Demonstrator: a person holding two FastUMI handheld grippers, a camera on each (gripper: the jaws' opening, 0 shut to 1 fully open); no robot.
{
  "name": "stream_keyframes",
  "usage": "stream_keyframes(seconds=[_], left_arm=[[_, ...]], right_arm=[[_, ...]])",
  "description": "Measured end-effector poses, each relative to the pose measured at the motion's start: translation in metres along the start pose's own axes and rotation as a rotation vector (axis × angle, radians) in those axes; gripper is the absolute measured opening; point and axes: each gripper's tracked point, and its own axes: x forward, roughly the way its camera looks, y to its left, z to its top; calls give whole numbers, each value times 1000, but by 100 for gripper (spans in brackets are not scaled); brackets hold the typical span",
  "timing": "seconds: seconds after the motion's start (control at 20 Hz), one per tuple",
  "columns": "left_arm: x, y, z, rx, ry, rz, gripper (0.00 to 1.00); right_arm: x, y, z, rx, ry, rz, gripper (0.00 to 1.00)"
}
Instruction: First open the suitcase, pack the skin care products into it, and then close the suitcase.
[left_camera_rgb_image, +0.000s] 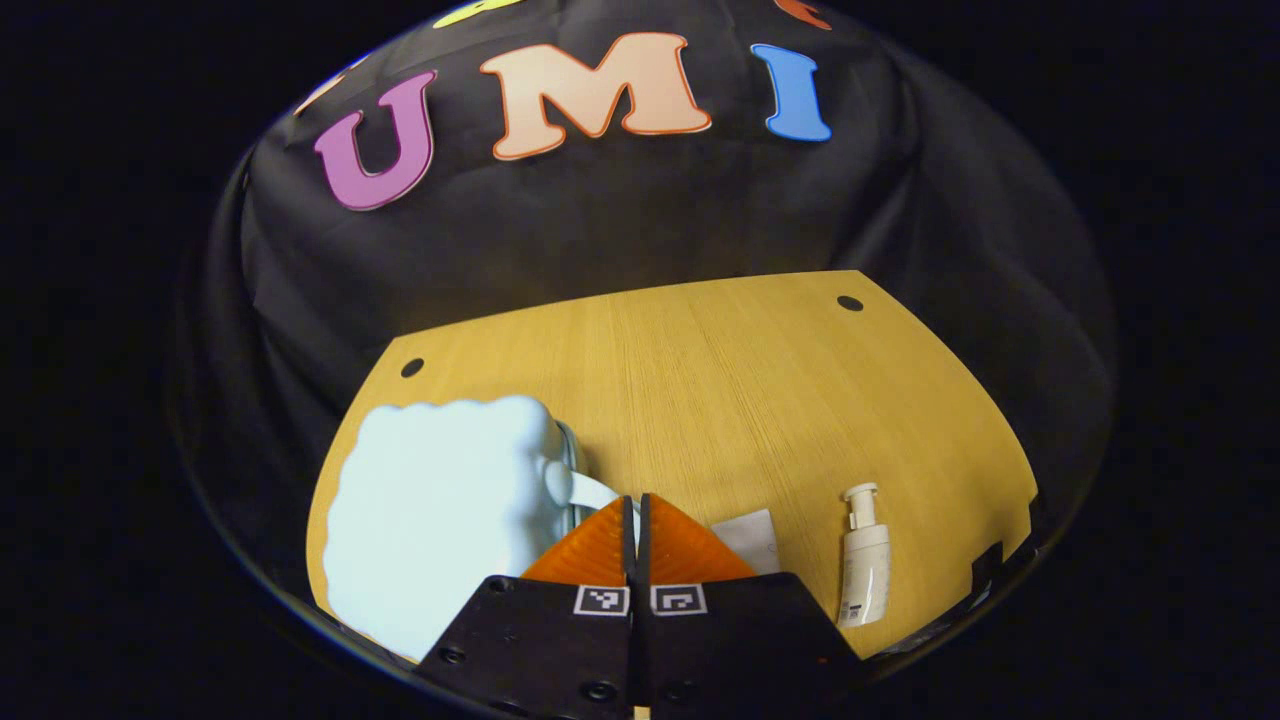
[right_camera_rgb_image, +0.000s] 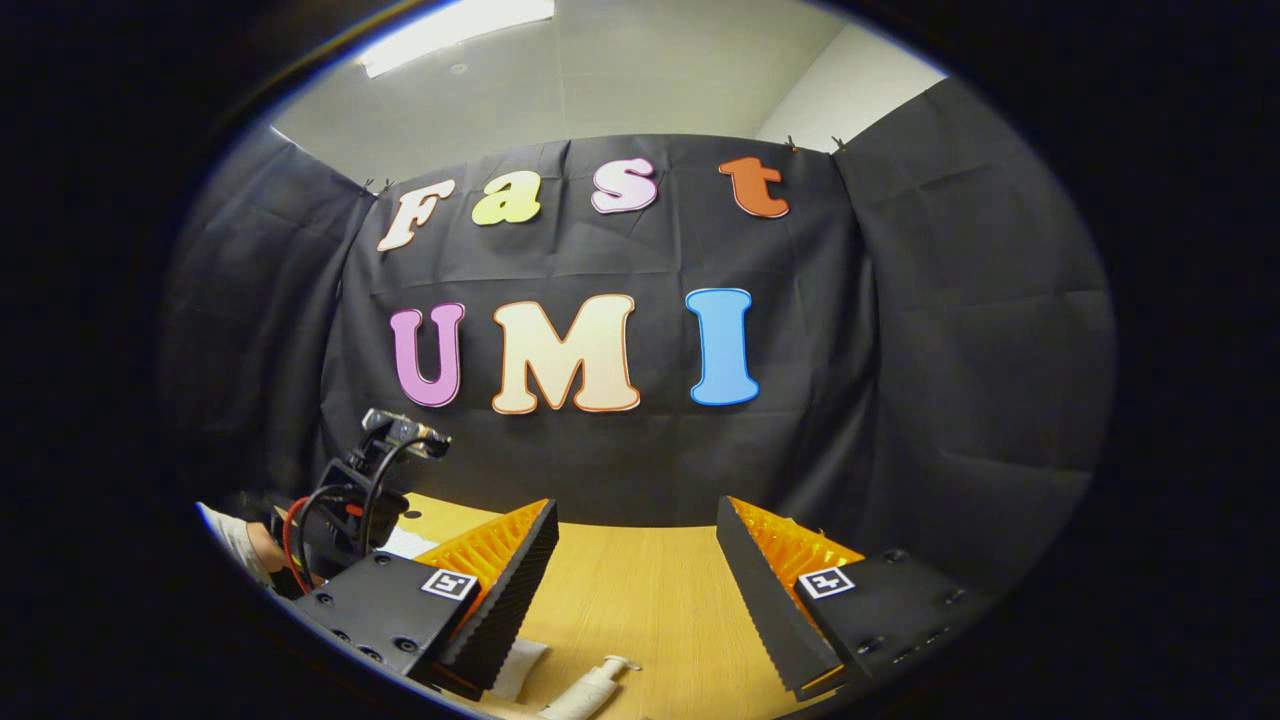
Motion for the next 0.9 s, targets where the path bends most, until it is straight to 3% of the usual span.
stream_keyframes(seconds=[0.6, 0.75, 0.85, 0.9], left_arm=[[1, 3, -15, -88, 9, 30, 0], [10, -11, -37, -155, 85, -23, 1], [13, -12, -43, -157, 111, -25, 67], [17, -17, -48, -154, 120, -32, 75]], right_arm=[[-2, -14, -3, 22, 7, -24, 100], [-2, -17, -4, 10, 9, -26, 100], [-2, -18, -8, 13, 24, -28, 100], [-1, -19, -10, 12, 30, -31, 100]])
